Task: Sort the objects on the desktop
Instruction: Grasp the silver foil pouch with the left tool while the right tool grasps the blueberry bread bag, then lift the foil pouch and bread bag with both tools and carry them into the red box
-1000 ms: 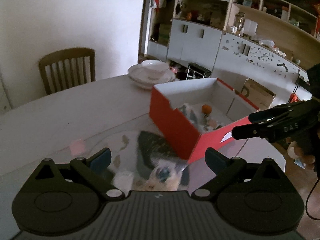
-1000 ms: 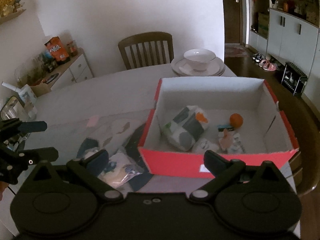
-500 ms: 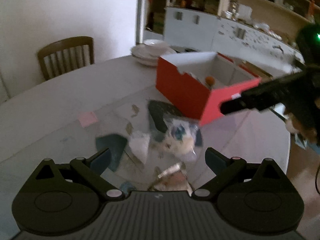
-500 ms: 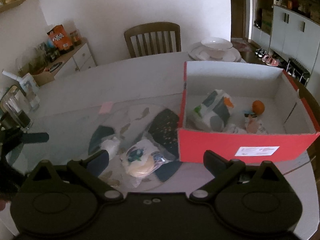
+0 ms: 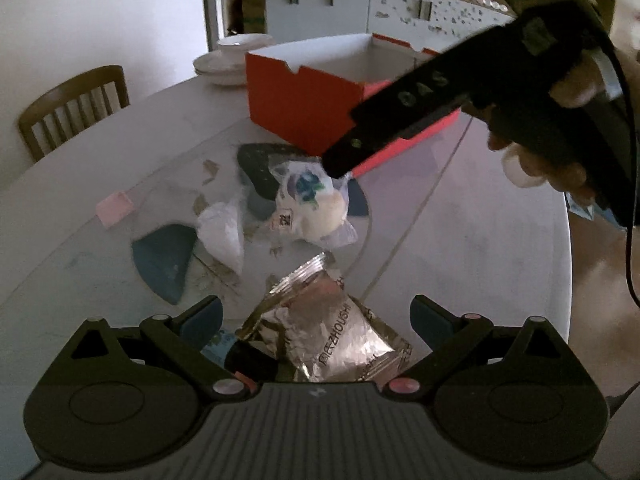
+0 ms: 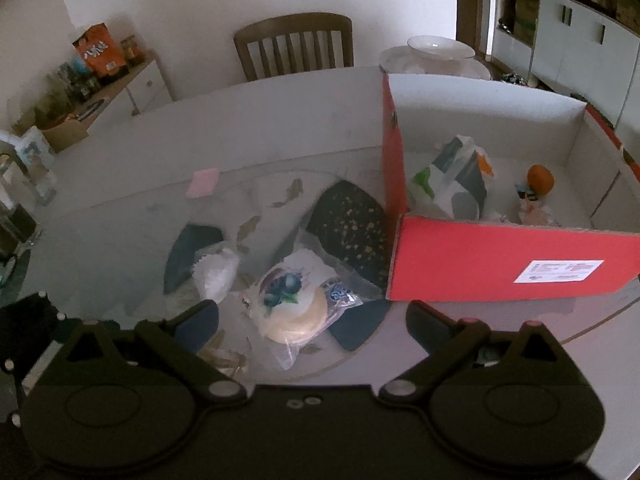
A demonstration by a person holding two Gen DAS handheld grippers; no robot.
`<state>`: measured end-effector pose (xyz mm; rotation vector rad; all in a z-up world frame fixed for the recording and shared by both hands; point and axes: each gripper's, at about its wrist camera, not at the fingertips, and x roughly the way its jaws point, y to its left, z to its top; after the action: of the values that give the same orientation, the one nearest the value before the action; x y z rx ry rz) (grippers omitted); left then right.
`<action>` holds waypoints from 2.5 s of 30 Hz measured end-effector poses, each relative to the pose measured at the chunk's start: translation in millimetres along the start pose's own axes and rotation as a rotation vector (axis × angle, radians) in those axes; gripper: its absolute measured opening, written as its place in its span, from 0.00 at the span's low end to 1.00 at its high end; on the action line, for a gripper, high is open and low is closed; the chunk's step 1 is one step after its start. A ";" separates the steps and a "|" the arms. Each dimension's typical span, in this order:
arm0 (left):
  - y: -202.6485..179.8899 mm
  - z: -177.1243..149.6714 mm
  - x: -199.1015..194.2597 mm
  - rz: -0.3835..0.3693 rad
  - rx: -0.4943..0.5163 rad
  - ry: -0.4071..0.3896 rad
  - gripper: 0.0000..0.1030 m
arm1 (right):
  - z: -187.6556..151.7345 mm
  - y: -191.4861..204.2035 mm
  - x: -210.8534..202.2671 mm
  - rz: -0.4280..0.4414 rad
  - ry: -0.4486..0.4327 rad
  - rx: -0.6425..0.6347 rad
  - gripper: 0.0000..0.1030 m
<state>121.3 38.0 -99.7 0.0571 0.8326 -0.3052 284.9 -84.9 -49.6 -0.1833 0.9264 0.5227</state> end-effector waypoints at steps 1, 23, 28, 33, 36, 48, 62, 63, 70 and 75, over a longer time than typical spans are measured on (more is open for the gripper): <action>-0.1 -0.2 2.2 0.000 0.011 0.002 0.98 | 0.1 0.5 3.1 -0.005 0.003 0.005 0.97; 1.4 -7.4 47.1 -0.054 0.097 0.104 0.97 | 8.4 9.3 69.2 -0.040 0.068 0.123 0.97; 2.2 -7.8 49.6 -0.054 0.093 0.109 0.97 | 6.7 11.8 82.4 -0.063 0.096 0.103 0.94; 3.4 -6.7 51.6 -0.063 0.088 0.115 0.92 | 1.4 15.4 87.5 -0.076 0.107 0.077 0.89; 4.6 -5.6 52.7 -0.068 0.081 0.120 0.91 | -0.3 18.1 87.7 -0.087 0.103 0.050 0.89; 7.9 0.5 50.9 -0.071 0.019 0.137 0.73 | -2.5 20.7 84.0 -0.100 0.077 -0.022 0.59; 20.7 0.8 35.7 -0.103 -0.140 0.127 0.50 | -10.7 16.4 59.8 -0.055 0.089 -0.047 0.52; 20.5 0.1 34.7 -0.103 -0.147 0.126 0.49 | -12.1 15.7 55.4 -0.053 0.086 -0.054 0.52; 20.2 0.2 32.6 -0.103 -0.194 0.126 0.45 | -24.3 4.8 29.0 -0.018 0.079 -0.068 0.52; 18.6 1.5 25.8 -0.111 -0.239 0.108 0.45 | -33.3 -2.4 10.8 -0.006 0.083 -0.076 0.52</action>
<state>144.0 49.2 -119.0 -0.1978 0.9760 -0.3075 267.6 -95.5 -78.3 -0.2781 0.9875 0.5486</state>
